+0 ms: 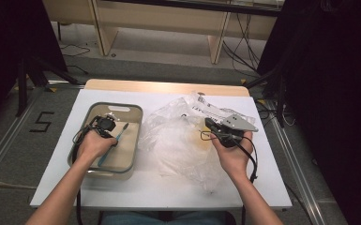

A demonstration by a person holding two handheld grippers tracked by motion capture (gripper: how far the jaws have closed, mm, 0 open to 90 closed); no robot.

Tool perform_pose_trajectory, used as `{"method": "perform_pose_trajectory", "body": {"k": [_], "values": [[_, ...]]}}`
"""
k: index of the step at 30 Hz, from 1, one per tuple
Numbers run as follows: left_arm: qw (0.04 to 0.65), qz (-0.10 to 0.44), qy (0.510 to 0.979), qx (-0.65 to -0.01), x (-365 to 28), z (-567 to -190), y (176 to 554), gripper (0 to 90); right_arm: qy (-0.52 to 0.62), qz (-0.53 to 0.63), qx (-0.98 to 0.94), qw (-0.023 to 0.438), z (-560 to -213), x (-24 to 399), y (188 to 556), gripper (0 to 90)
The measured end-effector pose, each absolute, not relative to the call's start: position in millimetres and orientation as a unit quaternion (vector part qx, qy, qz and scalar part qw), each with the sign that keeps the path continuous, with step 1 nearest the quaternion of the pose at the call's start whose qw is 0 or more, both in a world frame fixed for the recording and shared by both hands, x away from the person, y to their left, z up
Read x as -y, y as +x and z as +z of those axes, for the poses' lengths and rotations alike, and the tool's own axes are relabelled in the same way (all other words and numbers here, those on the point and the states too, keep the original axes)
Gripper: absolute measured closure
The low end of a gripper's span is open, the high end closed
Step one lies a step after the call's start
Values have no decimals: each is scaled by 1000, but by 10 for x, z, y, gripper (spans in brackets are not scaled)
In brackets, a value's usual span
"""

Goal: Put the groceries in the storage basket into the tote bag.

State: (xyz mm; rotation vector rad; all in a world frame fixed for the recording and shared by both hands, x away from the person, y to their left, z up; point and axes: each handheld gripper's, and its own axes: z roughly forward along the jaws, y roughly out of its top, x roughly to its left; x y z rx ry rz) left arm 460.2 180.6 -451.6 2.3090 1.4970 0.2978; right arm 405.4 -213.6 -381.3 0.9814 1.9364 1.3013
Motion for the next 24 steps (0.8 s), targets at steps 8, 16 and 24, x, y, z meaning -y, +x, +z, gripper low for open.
{"method": "perform_pose_trajectory", "body": {"k": [8,16,24], "values": [[206,122,817,-524,-1792,-4416,4572,792,369,491,-729,301,-3811,2135,4052,900],[226,140,811,-522,-1785,-4319,4540,792,369,491,-729,301,-3812,2130,4052,900],[240,150,806,-519,-1780,-4232,4510,792,370,491,-729,300,-3812,2128,4050,900]]}}
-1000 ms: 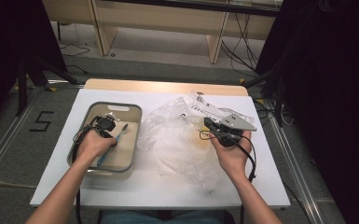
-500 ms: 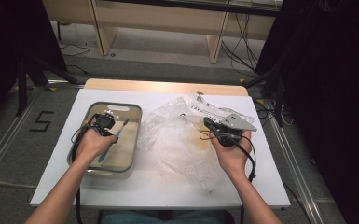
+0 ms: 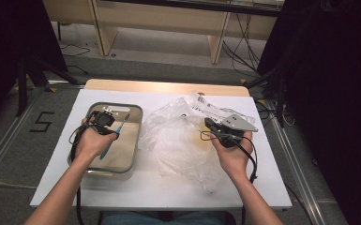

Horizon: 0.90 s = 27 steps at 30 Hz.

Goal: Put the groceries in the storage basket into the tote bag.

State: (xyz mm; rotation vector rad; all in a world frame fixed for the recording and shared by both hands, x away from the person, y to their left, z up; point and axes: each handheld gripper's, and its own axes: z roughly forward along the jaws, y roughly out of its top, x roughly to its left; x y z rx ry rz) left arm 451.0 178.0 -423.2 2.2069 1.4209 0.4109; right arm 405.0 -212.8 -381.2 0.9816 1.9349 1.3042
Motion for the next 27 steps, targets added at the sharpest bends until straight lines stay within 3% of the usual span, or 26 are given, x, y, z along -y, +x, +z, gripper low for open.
{"method": "perform_pose_trajectory", "body": {"k": [27], "values": [[297,193,789,-503,-1751,-3978,4404,792,369,492,-729,301,-3813,2128,4050,900]]}}
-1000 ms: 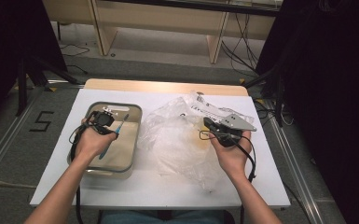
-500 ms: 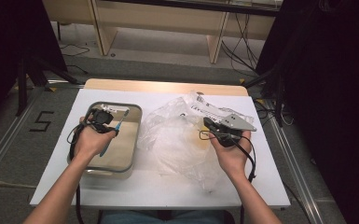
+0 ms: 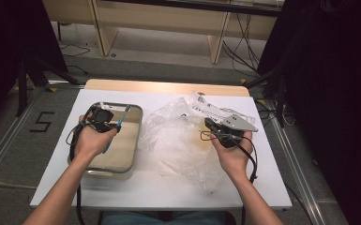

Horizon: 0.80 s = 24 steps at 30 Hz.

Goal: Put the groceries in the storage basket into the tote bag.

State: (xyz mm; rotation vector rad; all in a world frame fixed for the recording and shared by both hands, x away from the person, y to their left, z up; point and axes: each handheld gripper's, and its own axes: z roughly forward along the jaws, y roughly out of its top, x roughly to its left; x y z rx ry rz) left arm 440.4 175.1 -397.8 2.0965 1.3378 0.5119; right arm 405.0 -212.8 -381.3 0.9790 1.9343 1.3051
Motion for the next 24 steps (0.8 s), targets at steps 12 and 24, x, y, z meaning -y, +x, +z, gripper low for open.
{"method": "perform_pose_trajectory", "body": {"k": [12,24], "values": [[330,201,786,-483,-1663,-3766,4280,793,369,492,-729,300,-3811,2125,4047,900],[352,200,791,-458,-1526,-3614,4163,792,369,491,-730,299,-3814,2122,4046,900]]}}
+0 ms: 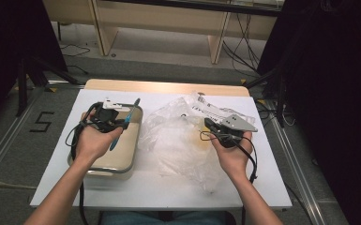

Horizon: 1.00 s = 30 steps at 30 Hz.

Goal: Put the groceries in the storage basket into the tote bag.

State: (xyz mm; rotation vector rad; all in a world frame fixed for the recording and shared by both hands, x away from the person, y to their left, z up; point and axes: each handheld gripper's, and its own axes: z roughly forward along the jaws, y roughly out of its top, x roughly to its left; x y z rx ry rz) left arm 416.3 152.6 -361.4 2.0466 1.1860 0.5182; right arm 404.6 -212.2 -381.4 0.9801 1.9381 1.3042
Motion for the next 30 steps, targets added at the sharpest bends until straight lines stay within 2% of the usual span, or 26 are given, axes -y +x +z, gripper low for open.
{"method": "perform_pose_trajectory", "body": {"k": [30], "values": [[371,193,800,-430,-1349,-3482,4030,793,370,492,-729,299,-3810,2122,4042,900]]}}
